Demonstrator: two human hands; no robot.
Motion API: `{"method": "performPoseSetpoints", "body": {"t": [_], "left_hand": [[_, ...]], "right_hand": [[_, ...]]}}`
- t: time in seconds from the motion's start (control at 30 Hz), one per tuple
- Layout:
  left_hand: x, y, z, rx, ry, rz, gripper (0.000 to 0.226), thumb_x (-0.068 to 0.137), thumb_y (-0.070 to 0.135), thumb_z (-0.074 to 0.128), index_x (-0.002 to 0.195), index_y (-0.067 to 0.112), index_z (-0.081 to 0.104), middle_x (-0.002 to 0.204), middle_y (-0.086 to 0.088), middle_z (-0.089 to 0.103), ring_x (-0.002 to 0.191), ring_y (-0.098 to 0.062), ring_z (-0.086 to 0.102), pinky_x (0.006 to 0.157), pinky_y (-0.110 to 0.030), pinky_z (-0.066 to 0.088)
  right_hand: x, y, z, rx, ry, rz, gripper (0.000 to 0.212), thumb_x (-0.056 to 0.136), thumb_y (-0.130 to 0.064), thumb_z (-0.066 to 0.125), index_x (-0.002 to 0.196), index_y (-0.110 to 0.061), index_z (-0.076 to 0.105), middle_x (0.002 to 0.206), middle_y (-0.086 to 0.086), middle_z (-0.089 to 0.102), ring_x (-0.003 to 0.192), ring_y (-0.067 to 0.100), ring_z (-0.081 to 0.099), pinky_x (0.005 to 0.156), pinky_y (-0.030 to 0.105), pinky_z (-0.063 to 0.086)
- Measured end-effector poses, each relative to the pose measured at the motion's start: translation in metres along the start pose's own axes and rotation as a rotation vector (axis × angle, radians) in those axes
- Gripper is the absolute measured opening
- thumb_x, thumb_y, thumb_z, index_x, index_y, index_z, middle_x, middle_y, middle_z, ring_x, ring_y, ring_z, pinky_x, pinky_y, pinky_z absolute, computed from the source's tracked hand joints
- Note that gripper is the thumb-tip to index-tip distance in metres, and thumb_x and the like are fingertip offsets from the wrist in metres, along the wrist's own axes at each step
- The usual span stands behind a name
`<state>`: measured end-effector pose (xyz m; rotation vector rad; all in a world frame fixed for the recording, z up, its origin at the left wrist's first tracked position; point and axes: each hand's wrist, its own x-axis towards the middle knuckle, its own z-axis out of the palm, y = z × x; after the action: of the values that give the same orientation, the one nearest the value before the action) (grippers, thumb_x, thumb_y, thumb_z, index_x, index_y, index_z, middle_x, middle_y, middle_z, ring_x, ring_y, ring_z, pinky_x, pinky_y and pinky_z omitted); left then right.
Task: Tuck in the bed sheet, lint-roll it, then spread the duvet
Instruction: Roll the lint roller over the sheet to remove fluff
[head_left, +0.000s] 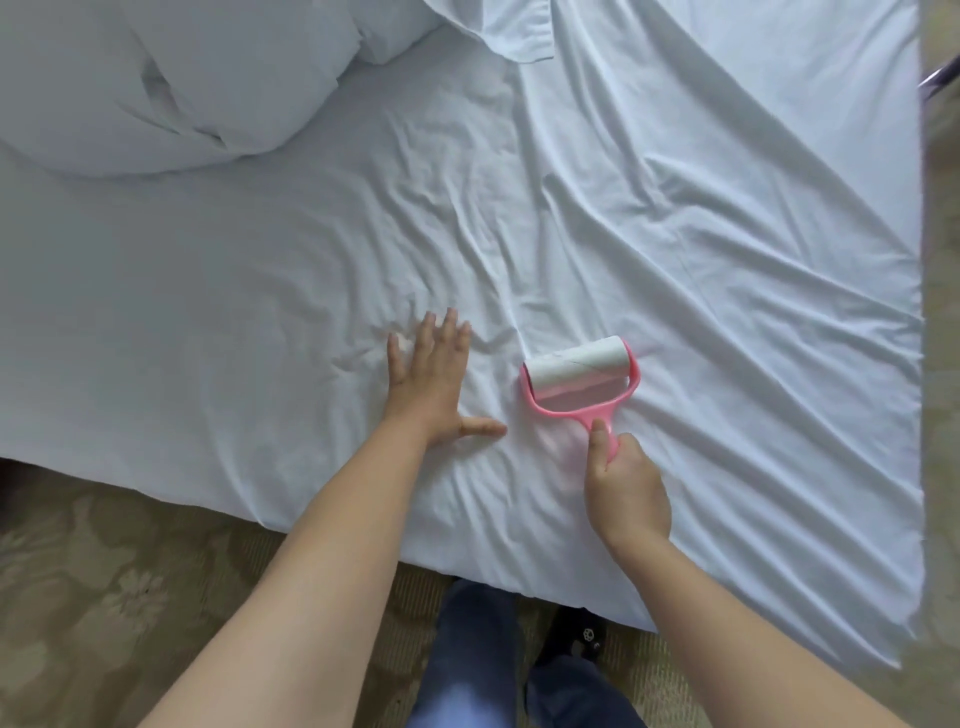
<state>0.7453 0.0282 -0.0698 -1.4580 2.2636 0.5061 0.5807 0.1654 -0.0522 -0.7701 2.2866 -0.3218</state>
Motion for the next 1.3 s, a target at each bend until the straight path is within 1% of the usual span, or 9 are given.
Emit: {"method": "performPoseSetpoints", "body": {"t": [0.13,0.23,0.37,0.5,0.67,0.77,0.93,1.1,1.3], "left_hand": [[0.026,-0.007,-0.009,0.022,-0.032,-0.058,0.135,0.06,0.086,0.054,0.151,0.013,-0.015,0.157,0.0,-0.026,0.144,-0.023,-0.025,0.111,-0.061,-0.011],[0.04,-0.01,-0.011,0.061,-0.076,-0.067,0.142,0.054,0.088,0.056,0.15,0.012,-0.017,0.156,-0.002,-0.029,0.142,-0.027,-0.028,0.109,-0.066,-0.009],[0.044,0.0,-0.015,0.101,-0.1,-0.092,0.15,0.048,0.086,0.062,0.149,0.01,-0.02,0.156,-0.008,-0.026,0.142,-0.036,-0.024,0.103,-0.073,0.0],[0.053,0.006,-0.02,0.125,-0.131,-0.095,0.153,0.045,0.083,0.067,0.146,0.019,-0.028,0.154,-0.012,-0.03,0.14,-0.045,-0.024,0.1,-0.077,0.008],[0.062,0.002,-0.016,0.064,-0.189,-0.091,0.153,0.044,0.083,0.069,0.138,0.029,-0.039,0.146,-0.011,-0.044,0.134,-0.044,-0.037,0.097,-0.079,-0.004],[0.062,-0.002,-0.016,0.028,-0.228,-0.084,0.153,0.043,0.081,0.07,0.136,0.031,-0.041,0.144,-0.01,-0.047,0.131,-0.042,-0.041,0.098,-0.078,-0.009],[0.063,-0.001,-0.018,0.012,-0.257,-0.087,0.153,0.044,0.08,0.071,0.133,0.031,-0.044,0.142,-0.01,-0.049,0.13,-0.041,-0.043,0.097,-0.077,-0.011],[0.066,-0.001,-0.019,-0.007,-0.287,-0.085,0.15,0.042,0.083,0.069,0.117,0.036,-0.053,0.137,-0.009,-0.055,0.126,-0.04,-0.048,0.095,-0.076,-0.015],[0.064,0.0,-0.024,0.007,-0.32,-0.093,0.152,0.043,0.082,0.07,0.124,0.034,-0.049,0.139,-0.009,-0.053,0.127,-0.04,-0.047,0.096,-0.077,-0.011]], "right_hand": [[0.028,-0.036,0.003,-0.06,-0.018,0.029,0.06,0.098,-0.057,0.02,0.112,-0.008,0.052,0.112,0.015,0.061,0.105,0.035,0.057,0.077,0.038,0.038],[0.053,-0.068,0.001,-0.044,-0.025,0.016,0.064,0.097,-0.059,0.021,0.118,-0.007,0.053,0.12,0.017,0.06,0.111,0.035,0.056,0.086,0.039,0.041],[0.033,-0.054,0.004,-0.072,-0.039,0.088,0.062,0.097,-0.059,0.021,0.112,-0.008,0.053,0.115,0.017,0.061,0.107,0.036,0.057,0.082,0.04,0.041],[0.017,-0.042,0.003,-0.094,-0.041,0.135,0.059,0.097,-0.057,0.022,0.107,-0.008,0.052,0.111,0.017,0.062,0.104,0.036,0.058,0.079,0.039,0.041],[0.061,-0.079,0.008,-0.013,-0.027,0.072,0.059,0.098,-0.056,0.024,0.113,-0.007,0.053,0.116,0.018,0.061,0.109,0.035,0.056,0.078,0.037,0.037],[0.04,-0.059,0.011,-0.033,-0.026,0.109,0.057,0.098,-0.056,0.025,0.114,-0.008,0.053,0.114,0.018,0.062,0.107,0.036,0.057,0.075,0.037,0.036],[0.023,-0.043,0.01,-0.037,-0.06,0.154,0.048,0.098,-0.054,0.027,0.102,-0.013,0.051,0.111,0.016,0.062,0.103,0.035,0.058,0.074,0.037,0.037],[0.061,-0.074,0.015,0.003,-0.028,0.085,0.057,0.098,-0.056,0.026,0.117,-0.01,0.053,0.118,0.017,0.061,0.111,0.035,0.056,0.083,0.038,0.04],[0.015,-0.039,0.017,-0.029,-0.053,0.156,0.053,0.096,-0.056,0.026,0.104,-0.01,0.051,0.106,0.016,0.063,0.099,0.035,0.059,0.075,0.038,0.041]]}}
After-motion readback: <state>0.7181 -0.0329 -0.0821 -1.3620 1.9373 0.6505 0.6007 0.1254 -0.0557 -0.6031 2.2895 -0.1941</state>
